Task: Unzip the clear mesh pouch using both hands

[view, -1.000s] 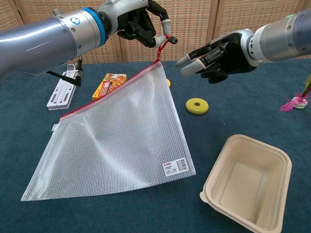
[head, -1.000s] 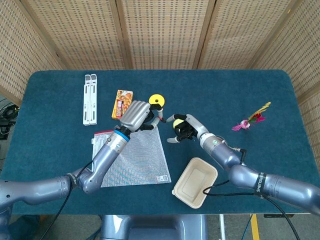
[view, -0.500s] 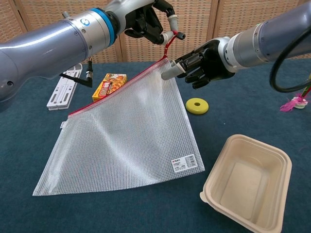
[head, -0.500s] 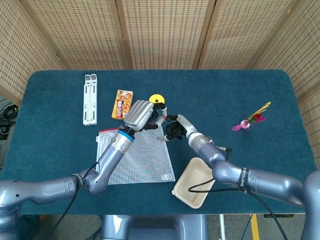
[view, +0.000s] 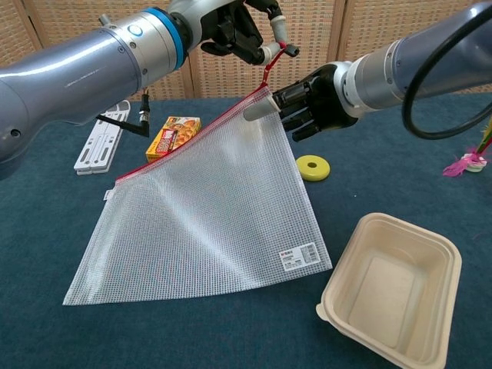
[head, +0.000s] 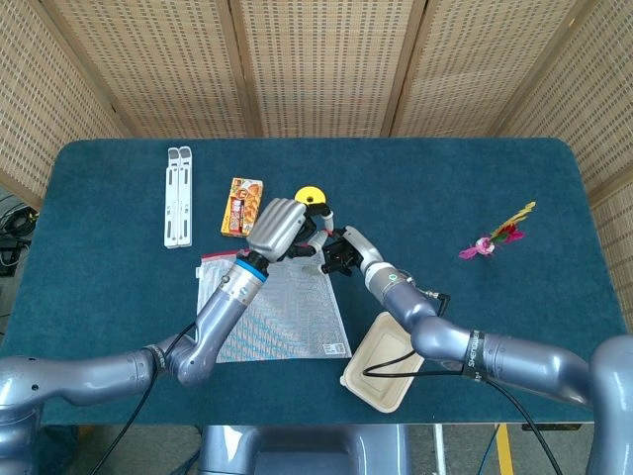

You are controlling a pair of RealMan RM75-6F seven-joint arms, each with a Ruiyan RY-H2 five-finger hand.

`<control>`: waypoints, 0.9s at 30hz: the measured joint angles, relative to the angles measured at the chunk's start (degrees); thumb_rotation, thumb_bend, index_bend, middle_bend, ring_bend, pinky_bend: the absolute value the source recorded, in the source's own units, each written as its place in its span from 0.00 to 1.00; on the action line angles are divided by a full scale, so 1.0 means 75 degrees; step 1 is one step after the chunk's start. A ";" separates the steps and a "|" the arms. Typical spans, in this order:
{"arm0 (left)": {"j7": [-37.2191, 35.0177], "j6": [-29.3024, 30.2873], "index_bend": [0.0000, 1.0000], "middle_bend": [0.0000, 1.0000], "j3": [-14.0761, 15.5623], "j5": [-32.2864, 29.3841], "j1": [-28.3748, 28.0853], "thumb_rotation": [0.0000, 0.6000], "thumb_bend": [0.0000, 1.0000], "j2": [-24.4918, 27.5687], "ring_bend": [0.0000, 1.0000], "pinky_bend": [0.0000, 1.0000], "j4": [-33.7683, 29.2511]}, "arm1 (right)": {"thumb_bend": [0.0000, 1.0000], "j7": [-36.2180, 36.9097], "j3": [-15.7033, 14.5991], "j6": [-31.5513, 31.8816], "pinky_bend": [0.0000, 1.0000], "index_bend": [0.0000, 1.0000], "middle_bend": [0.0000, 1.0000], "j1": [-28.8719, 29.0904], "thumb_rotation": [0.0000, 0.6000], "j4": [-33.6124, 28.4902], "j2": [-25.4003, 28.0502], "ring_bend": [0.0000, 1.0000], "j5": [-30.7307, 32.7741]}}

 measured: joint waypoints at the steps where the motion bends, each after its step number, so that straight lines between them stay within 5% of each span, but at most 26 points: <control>1: 0.0000 0.0003 0.85 1.00 -0.0004 -0.0011 0.0005 1.00 0.57 0.0014 0.96 1.00 -0.0025 | 0.35 -0.0007 0.0010 0.0012 0.95 0.50 0.87 0.0001 1.00 0.0001 -0.0015 0.88 0.0008; 16: -0.0074 0.0066 0.85 1.00 0.0003 -0.0047 0.0094 1.00 0.57 0.0113 0.96 1.00 -0.0188 | 0.66 -0.0014 0.0167 0.0054 0.97 0.63 0.89 -0.0159 1.00 -0.0012 -0.0106 0.90 -0.0017; 27: -0.0234 0.0036 0.85 1.00 0.0049 -0.0144 0.0191 1.00 0.57 0.0124 0.96 1.00 -0.0052 | 0.74 0.0052 0.0409 0.0212 0.97 0.67 0.91 -0.0430 1.00 -0.0358 -0.0019 0.91 -0.0416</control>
